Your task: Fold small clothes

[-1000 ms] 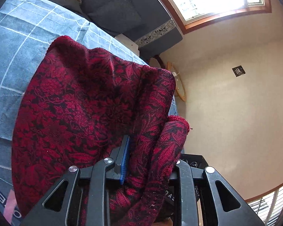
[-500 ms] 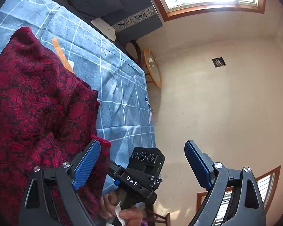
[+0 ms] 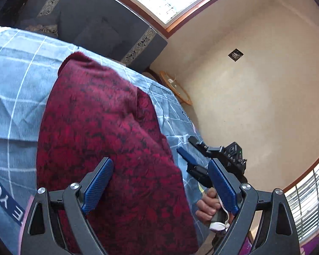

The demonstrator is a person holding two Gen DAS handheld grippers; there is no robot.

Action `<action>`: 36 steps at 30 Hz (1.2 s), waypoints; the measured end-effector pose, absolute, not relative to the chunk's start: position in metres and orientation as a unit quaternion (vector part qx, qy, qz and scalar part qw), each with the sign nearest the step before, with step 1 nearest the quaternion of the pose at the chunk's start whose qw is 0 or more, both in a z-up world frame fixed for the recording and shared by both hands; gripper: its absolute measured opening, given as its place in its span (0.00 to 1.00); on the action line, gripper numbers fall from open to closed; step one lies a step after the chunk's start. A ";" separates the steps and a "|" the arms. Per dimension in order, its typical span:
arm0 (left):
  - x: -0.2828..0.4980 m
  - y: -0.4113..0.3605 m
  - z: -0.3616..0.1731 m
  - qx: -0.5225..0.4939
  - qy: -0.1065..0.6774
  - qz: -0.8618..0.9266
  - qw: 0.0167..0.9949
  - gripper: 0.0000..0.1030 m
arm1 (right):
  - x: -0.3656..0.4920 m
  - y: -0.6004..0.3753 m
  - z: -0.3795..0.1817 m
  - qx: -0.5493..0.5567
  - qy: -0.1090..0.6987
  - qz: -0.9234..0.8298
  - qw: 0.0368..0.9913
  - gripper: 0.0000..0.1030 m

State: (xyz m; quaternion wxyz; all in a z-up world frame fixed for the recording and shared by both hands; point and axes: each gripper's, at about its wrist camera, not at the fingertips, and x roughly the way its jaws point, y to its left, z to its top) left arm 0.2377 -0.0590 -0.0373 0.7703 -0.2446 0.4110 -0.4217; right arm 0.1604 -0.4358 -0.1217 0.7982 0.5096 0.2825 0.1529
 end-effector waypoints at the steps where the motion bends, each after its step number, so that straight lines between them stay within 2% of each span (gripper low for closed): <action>1: 0.233 -0.058 -0.048 -0.255 0.411 -0.425 0.765 0.88 | 0.157 -0.434 -0.117 0.507 0.280 0.164 0.799 0.40; 5: 0.215 -0.074 -0.068 -0.236 0.404 -0.436 0.769 0.88 | 0.162 -0.398 -0.098 0.444 0.332 0.212 0.805 0.42; 8: 0.202 -0.089 -0.067 -0.188 0.393 -0.448 0.781 0.88 | 0.179 -0.364 -0.097 0.394 0.377 0.208 0.812 0.60; 10: 0.196 -0.094 -0.066 -0.160 0.389 -0.452 0.787 0.88 | 0.196 -0.348 -0.100 0.366 0.412 0.180 0.815 0.62; 11: 0.194 -0.093 -0.065 -0.154 0.386 -0.454 0.788 0.88 | 0.203 -0.342 -0.103 0.365 0.419 0.180 0.811 0.61; 12: 0.192 -0.092 -0.063 -0.154 0.384 -0.455 0.788 0.88 | 0.204 -0.340 -0.106 0.368 0.418 0.180 0.811 0.42; 13: 0.190 -0.087 -0.060 -0.159 0.382 -0.455 0.789 0.88 | 0.205 -0.338 -0.105 0.362 0.416 0.179 0.815 0.14; 18: 0.189 -0.052 -0.051 -0.235 0.344 -0.451 0.789 0.89 | 0.169 -0.345 -0.077 0.332 0.365 0.171 0.853 0.14; 23: 0.197 -0.053 -0.080 -0.226 0.386 -0.439 0.779 0.89 | 0.124 -0.356 -0.085 0.313 0.372 0.131 0.864 0.14; 29: 0.176 -0.063 -0.090 -0.173 0.352 -0.452 0.801 0.89 | 0.096 -0.362 -0.120 0.322 0.400 0.100 0.852 0.14; 31: 0.172 -0.065 -0.092 -0.155 0.346 -0.453 0.807 0.89 | 0.095 -0.367 -0.123 0.339 0.396 0.099 0.848 0.20; 35: 0.175 -0.060 -0.097 -0.181 0.348 -0.454 0.800 0.89 | 0.085 -0.372 -0.108 0.322 0.370 0.069 0.869 0.25; 36: 0.175 -0.057 -0.100 -0.187 0.348 -0.454 0.798 0.89 | 0.086 -0.371 -0.105 0.322 0.365 0.069 0.871 0.31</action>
